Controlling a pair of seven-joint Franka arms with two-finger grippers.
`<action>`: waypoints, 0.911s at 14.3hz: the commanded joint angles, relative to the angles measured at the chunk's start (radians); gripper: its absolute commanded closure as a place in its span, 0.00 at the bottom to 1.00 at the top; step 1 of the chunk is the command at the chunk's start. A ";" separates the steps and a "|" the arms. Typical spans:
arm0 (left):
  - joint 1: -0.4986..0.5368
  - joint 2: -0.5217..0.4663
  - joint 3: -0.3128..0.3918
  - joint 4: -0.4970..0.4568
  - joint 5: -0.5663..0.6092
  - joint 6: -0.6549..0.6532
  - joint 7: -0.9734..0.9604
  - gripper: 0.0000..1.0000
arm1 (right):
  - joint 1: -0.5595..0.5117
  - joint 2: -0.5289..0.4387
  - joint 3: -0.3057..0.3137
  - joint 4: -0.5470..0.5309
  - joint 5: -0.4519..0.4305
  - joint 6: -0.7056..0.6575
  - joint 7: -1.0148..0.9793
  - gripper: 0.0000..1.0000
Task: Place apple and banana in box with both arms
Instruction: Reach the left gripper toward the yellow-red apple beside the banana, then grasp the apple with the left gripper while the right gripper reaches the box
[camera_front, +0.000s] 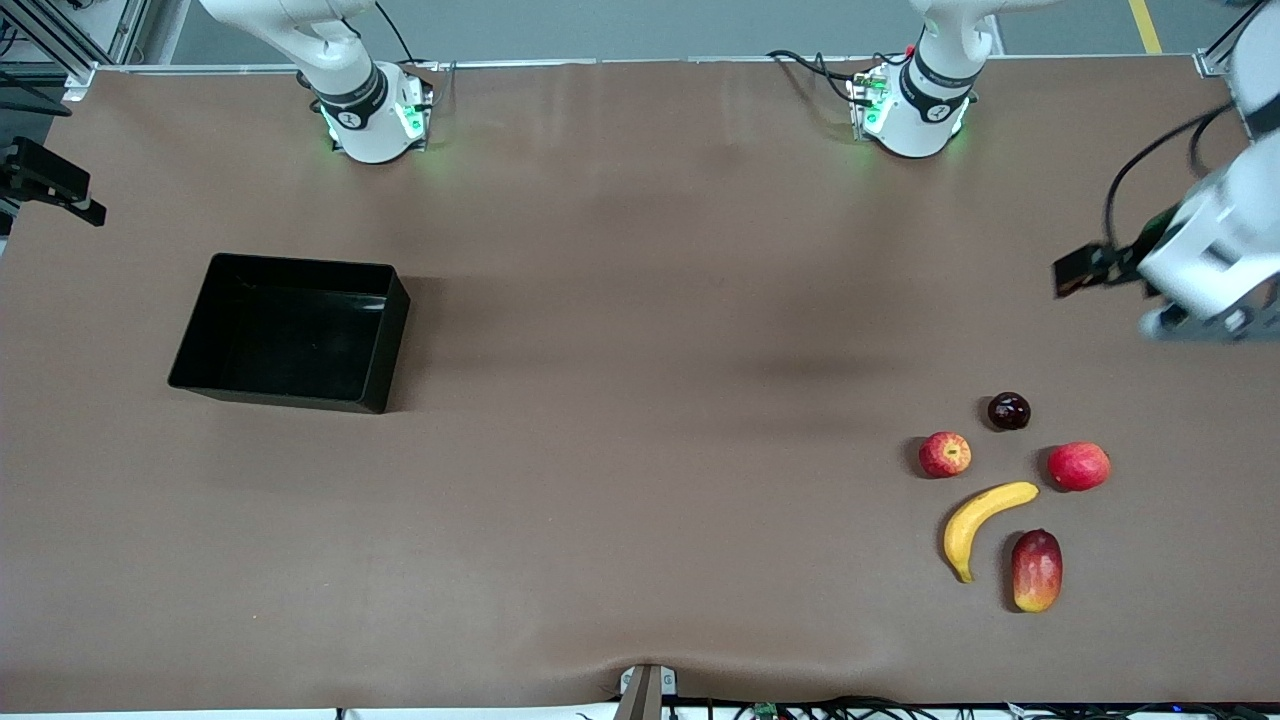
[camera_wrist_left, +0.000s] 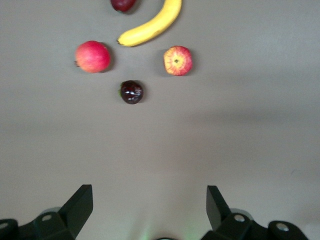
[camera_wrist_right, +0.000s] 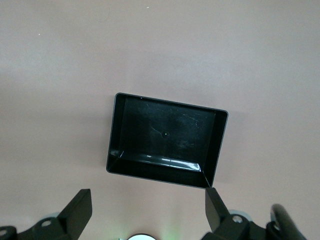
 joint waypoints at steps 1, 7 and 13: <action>-0.017 0.090 -0.005 0.000 0.029 0.078 -0.016 0.00 | -0.010 0.016 0.004 0.014 -0.011 -0.001 0.002 0.00; 0.020 0.184 0.000 -0.195 0.031 0.428 -0.143 0.00 | -0.072 0.105 0.004 0.052 -0.026 0.025 -0.008 0.00; 0.046 0.302 0.003 -0.241 0.035 0.656 -0.151 0.00 | -0.238 0.267 0.004 0.042 -0.012 0.068 -0.235 0.00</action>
